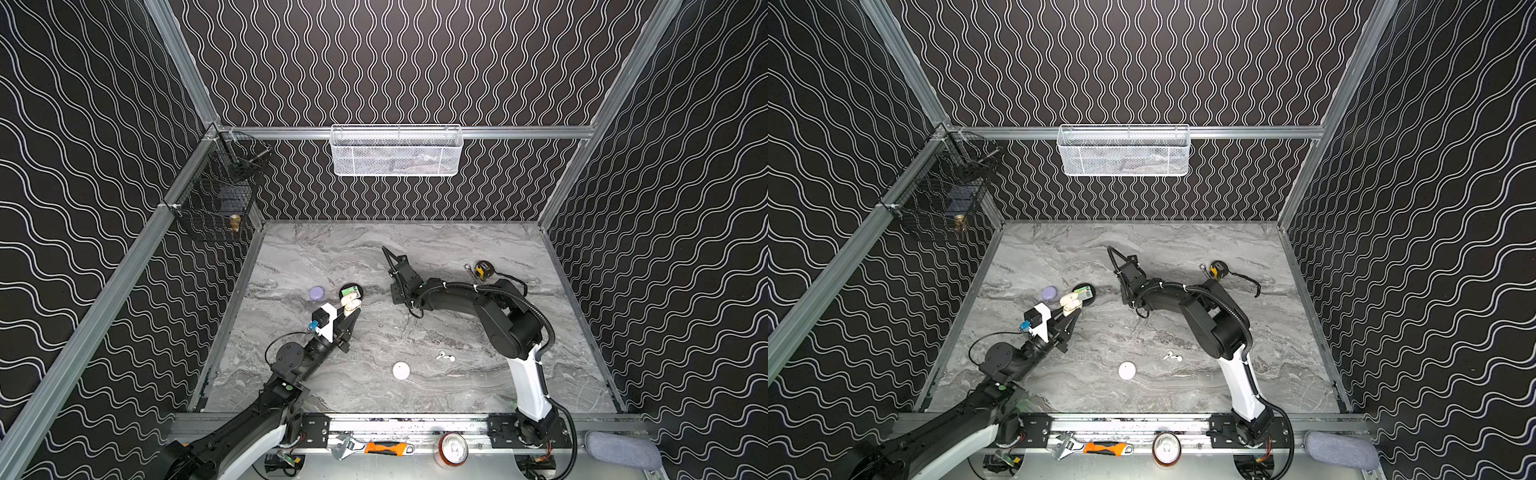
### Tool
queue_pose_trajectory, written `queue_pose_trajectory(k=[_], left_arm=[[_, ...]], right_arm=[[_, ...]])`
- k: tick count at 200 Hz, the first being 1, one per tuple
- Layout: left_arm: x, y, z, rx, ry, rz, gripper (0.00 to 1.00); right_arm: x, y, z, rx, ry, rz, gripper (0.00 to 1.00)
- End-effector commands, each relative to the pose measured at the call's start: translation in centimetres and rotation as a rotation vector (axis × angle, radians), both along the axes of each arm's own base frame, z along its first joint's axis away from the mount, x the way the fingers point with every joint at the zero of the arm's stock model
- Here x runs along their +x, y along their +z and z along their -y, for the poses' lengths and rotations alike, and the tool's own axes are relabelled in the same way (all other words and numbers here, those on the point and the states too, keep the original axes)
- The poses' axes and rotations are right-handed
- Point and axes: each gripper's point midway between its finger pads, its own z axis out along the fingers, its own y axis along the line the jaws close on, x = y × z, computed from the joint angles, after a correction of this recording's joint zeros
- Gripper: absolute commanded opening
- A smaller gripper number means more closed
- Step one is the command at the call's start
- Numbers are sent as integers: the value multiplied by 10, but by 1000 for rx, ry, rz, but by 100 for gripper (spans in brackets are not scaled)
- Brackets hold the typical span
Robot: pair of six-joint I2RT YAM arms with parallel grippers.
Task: Insert wireless bluetooth earbuds into charging case
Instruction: Pick up the wireless bluetooth earbud from the center of the table.
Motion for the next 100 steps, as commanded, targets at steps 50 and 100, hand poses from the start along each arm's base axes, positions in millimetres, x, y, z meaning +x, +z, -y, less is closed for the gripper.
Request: queue_pose_trajectory(k=[50,100], left_arm=[[-1,12,0,-13,-4,45,0],[-4,16,2,-22,-20,61,0]], right_arm=[[-16,63,11,52,-9,14,39],[-14,56,-7,114,-8,-54,50]])
